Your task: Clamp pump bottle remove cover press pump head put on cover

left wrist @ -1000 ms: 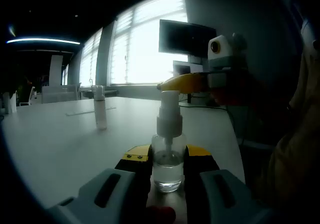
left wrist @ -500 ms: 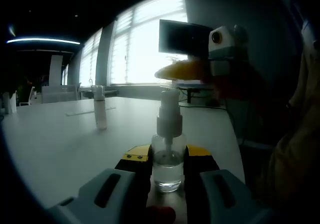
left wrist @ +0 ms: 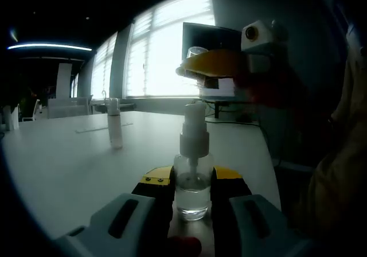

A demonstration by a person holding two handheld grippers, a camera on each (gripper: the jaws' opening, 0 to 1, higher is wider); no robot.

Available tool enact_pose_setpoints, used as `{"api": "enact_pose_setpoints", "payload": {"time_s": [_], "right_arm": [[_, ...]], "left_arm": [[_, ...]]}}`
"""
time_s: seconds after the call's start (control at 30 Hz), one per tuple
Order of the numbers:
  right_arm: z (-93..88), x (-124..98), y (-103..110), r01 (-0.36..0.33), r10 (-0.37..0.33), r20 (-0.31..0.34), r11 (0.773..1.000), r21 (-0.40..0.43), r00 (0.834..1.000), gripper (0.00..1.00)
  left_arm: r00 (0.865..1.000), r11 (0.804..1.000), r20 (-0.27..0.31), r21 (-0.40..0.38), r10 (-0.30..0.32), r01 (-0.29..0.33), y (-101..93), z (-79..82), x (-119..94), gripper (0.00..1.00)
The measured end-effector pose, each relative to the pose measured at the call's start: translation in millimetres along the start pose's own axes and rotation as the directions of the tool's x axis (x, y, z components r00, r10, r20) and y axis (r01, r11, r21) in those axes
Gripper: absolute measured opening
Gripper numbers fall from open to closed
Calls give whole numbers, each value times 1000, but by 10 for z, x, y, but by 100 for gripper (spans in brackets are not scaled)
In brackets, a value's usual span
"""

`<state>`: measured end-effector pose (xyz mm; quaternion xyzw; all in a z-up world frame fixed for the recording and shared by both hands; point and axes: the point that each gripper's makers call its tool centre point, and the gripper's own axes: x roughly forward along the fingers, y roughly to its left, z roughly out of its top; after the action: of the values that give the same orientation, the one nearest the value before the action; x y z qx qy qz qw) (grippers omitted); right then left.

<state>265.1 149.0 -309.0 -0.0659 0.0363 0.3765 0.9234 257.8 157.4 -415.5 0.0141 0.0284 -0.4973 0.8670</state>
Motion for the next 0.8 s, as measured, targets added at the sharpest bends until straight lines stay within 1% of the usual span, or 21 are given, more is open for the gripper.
{"api": "enact_pose_setpoints", "payload": {"time_s": [0.8], "right_arm": [[78,58,314,-87,87,15,996,29,996,12]], "left_arm": [[1000,1000,0,-1,-2,2,1,1,0,15]]}}
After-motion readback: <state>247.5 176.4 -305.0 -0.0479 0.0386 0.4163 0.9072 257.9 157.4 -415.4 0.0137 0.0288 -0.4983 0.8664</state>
